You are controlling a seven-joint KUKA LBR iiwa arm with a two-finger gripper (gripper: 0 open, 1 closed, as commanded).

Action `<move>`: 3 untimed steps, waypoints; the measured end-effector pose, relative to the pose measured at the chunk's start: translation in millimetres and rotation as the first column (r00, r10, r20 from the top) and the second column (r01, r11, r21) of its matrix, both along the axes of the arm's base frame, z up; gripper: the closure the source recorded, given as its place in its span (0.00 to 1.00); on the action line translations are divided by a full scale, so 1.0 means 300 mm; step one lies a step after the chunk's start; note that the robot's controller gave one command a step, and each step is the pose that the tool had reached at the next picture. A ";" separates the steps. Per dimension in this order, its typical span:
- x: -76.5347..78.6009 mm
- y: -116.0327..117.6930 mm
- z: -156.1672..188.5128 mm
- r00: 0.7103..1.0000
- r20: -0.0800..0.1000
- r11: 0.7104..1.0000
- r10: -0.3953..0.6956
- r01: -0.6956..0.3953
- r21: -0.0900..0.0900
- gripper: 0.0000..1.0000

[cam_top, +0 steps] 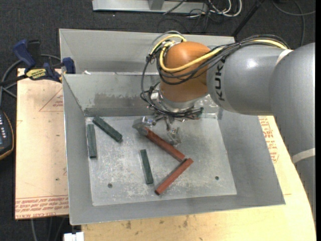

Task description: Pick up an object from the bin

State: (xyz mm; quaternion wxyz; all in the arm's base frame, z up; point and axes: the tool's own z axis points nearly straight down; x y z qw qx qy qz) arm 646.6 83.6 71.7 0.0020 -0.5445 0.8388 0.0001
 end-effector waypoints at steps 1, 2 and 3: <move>0.036 0.243 0.153 0.998 0.005 0.998 -0.063 0.063 0.006 0.00; -0.156 -0.072 0.222 0.999 -0.003 0.999 -0.049 0.049 -0.004 0.00; -0.006 0.072 0.010 0.928 -0.002 0.928 0.373 -0.373 0.001 0.00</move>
Offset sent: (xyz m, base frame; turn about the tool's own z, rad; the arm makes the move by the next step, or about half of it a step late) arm 0.0094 0.0663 0.0424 0.0681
